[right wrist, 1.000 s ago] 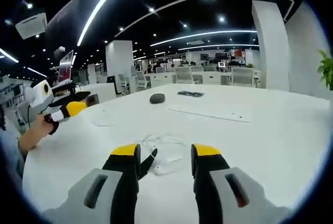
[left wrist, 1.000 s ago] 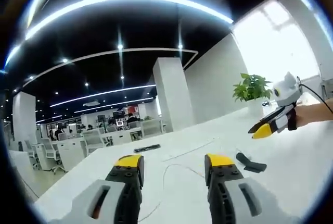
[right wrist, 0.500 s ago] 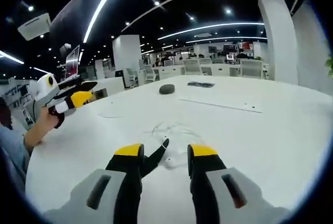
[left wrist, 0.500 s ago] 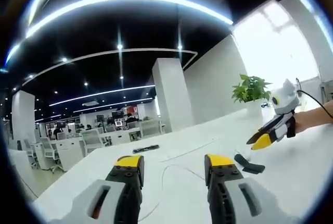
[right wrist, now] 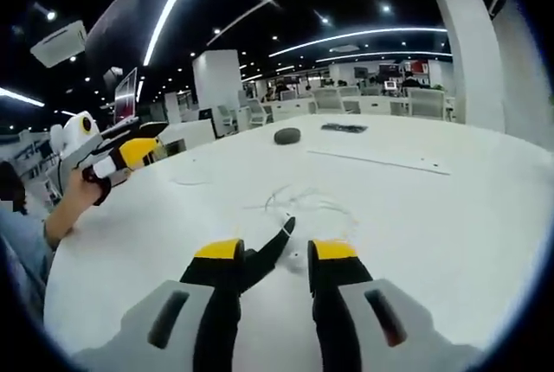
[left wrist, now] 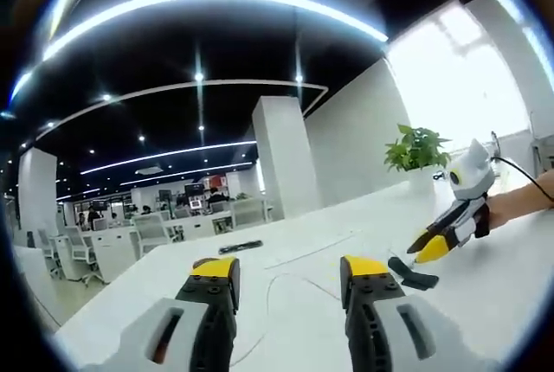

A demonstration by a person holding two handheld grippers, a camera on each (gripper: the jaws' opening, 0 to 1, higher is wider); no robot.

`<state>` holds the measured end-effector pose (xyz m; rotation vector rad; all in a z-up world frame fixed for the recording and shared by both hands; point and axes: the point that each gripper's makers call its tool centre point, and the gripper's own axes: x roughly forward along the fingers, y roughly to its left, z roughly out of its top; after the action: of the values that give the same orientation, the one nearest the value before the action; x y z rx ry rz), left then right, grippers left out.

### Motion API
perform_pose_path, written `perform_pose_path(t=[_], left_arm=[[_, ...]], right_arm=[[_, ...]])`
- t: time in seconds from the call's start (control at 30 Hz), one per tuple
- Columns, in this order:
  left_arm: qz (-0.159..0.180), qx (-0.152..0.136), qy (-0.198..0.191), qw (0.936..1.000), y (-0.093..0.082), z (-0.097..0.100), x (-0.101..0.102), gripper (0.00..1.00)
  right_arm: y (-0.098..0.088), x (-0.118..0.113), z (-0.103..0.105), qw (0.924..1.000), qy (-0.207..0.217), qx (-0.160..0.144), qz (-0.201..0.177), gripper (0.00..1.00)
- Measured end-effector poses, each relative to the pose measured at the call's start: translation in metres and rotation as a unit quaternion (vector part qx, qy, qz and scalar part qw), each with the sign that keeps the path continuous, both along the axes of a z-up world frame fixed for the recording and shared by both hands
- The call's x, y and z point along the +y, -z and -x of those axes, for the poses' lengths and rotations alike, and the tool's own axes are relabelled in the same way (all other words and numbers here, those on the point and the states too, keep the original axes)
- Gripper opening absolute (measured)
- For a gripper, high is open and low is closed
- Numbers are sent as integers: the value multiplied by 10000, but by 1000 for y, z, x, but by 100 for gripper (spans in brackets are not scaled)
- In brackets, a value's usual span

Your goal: Peel open the Velcro strap on the desktop, arrange the wired earphones neatly onto it, and close the Velcro strap to secure them.

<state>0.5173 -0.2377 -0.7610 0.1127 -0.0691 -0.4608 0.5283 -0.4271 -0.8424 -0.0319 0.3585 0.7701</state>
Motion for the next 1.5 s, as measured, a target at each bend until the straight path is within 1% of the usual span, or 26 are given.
perform_pose_path(t=[0.33,0.7,1.03,1.5], left_arm=[[-61,31,27,10000,2,1,-2,50],[-9,64,53,10000,2,2,-2,50],[-9,121,101,9999,4,2,-4,50],[22,150,141,9998,4,2,-6,50]], right_arm=[[7,7,2,9999,-104,59,90,28],[6,13,-1,9998,-161,43,120,25],[8,17,-6,9988,-99,2,476,25],[9,15,-15,9978,15,-72,656,25]])
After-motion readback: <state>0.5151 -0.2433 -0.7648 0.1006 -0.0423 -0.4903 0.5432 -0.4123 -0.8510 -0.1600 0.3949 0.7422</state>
